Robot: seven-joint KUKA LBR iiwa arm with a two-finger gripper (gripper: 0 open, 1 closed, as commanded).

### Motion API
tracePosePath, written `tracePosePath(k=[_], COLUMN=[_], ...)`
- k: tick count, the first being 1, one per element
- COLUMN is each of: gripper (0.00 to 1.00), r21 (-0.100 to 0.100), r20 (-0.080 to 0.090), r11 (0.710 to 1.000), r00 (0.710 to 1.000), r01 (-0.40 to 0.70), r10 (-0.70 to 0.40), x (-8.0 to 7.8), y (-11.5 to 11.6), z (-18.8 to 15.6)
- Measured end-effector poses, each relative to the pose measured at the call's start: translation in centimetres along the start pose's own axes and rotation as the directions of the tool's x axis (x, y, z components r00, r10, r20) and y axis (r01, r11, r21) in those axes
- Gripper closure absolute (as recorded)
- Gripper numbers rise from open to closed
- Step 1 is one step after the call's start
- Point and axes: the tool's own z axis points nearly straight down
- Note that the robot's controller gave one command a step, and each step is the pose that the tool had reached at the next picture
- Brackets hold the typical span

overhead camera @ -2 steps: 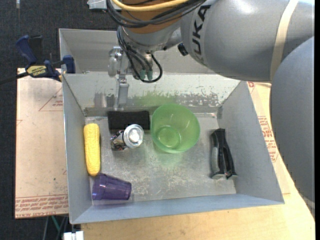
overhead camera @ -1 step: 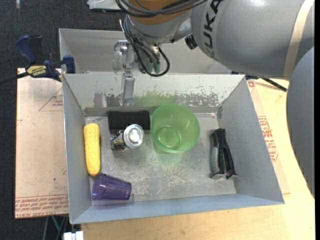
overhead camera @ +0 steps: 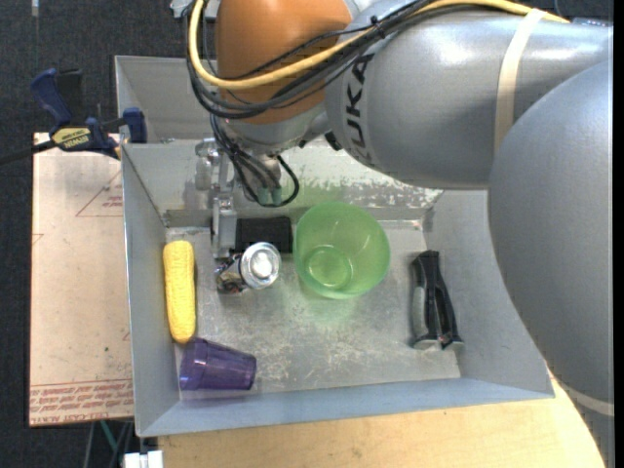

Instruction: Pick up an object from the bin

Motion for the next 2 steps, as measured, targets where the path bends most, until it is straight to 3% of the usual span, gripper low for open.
tracePosePath(k=[1, 2], gripper=[0.0, 0.0], r21=[-0.002, -0.002], r20=[0.014, 0.006], r11=[1.0, 0.996], r00=[1.0, 0.996], r01=[0.028, 0.09], r10=[-0.028, -0.09], x=[1.9, 0.9], y=[0.2, 0.6], z=[-4.0, 5.9])
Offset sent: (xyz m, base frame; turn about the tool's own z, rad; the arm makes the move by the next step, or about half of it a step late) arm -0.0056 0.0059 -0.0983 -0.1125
